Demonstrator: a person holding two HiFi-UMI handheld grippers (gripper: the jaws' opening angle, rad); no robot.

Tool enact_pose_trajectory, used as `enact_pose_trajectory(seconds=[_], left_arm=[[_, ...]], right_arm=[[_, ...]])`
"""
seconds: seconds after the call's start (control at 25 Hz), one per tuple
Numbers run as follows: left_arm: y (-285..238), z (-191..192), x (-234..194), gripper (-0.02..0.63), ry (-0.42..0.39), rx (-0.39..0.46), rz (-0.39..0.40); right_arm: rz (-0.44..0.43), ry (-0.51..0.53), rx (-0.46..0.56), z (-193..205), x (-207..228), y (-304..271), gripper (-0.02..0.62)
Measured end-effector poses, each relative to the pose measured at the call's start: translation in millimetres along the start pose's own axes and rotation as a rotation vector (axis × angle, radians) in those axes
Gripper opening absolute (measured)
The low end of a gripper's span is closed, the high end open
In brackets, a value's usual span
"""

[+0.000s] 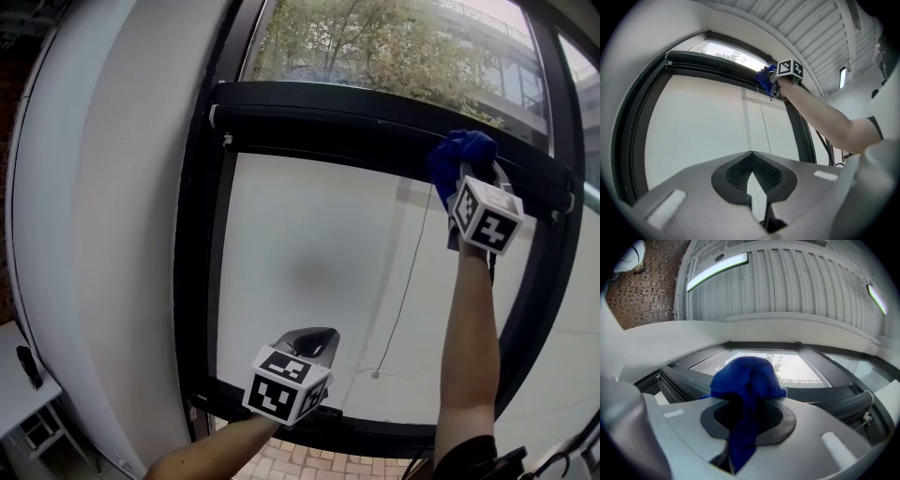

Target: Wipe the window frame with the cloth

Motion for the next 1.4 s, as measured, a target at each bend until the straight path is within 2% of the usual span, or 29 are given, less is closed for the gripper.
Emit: enact_pose_trajectory(seconds=[0.32, 0.56, 1.0, 1.24, 1.4], left_arm=[[-28.6, -7.8, 46.0, -0.006, -0.001, 0.021, 0.048], [-47.8, -17.0, 77.1, -0.006, 0.005, 0.046, 0.077], [-86.5, -40.3, 148.1, -0.006, -0.012, 0.104, 0.137], [-120.9, -78.0, 204.4, -0.006, -0.025, 0.131, 0.189], [-143.2, -91.5, 235.4, -0.006, -0.024, 0.115, 0.211]], right_arm=[[0.046, -0.022, -0.026, 12.0, 83.7, 38.5, 0.081], [0.071, -0.007, -0.030, 16.2, 129.8, 61.7, 0.081], [0.103, 0.012, -0.046, 25.4, 190.3, 90.8, 0.081], [0.096, 0.023, -0.051, 29.2, 212.3, 102.6, 0.081], [0.086, 0.033, -0.043, 31.1, 219.8, 105.5, 0.081]])
Point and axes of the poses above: the fingertips, and each gripper's own axes: y backward along the fingers, x to its right, z out of its underside, the point moved 2 cm from there along y, backward along the fingers, and after that the axes turned 13 degrees about -z, right-handed, at the moved point
